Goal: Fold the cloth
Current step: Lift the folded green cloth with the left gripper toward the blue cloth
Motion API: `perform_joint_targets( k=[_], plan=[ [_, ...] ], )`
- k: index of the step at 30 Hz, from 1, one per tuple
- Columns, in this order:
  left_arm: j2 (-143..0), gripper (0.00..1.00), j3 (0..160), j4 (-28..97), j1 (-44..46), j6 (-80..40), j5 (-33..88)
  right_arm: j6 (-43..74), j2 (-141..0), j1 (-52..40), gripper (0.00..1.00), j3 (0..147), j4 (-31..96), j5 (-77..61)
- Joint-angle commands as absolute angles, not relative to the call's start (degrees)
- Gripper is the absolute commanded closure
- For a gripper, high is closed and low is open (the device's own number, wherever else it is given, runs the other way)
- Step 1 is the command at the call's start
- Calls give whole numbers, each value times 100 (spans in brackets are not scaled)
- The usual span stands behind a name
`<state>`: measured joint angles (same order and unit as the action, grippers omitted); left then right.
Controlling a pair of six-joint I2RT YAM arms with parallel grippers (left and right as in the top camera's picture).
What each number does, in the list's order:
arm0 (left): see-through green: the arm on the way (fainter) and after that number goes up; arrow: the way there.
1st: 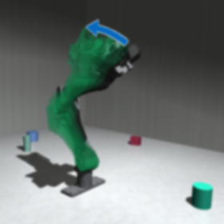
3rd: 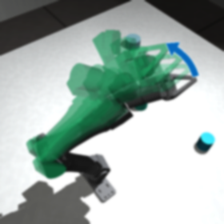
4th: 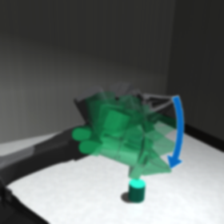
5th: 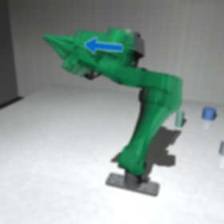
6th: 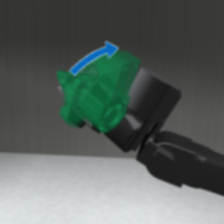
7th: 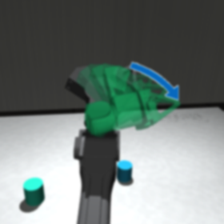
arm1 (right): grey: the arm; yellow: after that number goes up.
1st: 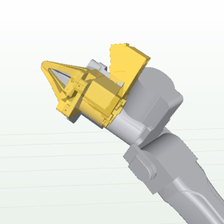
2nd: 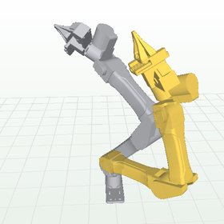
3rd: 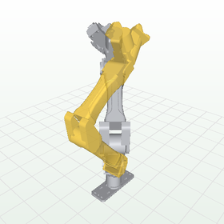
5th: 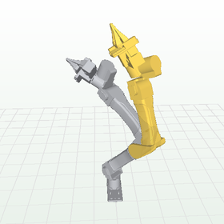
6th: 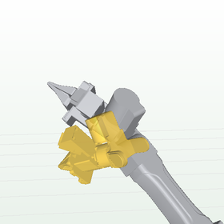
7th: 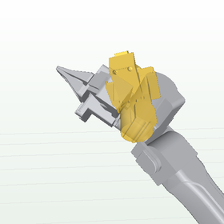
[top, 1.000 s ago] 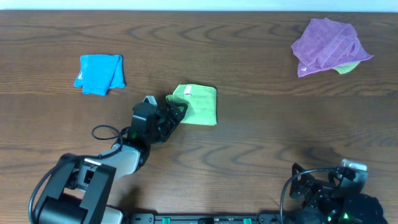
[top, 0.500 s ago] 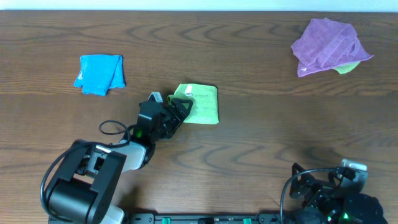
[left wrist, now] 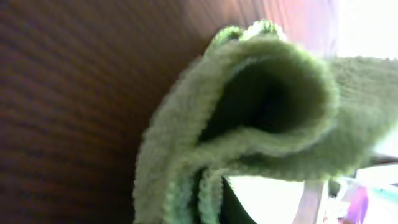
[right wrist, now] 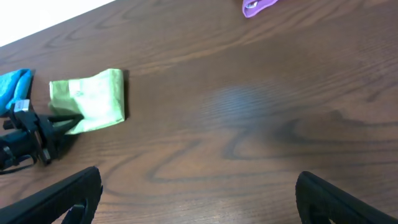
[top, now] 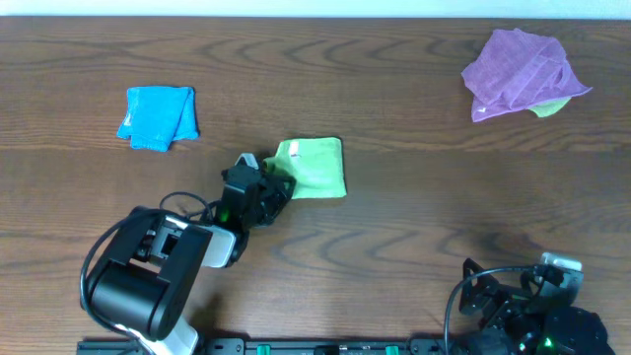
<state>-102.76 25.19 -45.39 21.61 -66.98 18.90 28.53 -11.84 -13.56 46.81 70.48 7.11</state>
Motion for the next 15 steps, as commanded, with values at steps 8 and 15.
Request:
perform_joint_targets(
  k=[8,15],
  plan=[
    [-10392,94,2449,-5111,2176,-6379,2001,2956,-1151,-1315,1,4670,7037,746],
    [-10328,94,3015,-5124,2071,-6099,2823,2956,-1151,-1315,1,4670,7037,746]
  ],
)
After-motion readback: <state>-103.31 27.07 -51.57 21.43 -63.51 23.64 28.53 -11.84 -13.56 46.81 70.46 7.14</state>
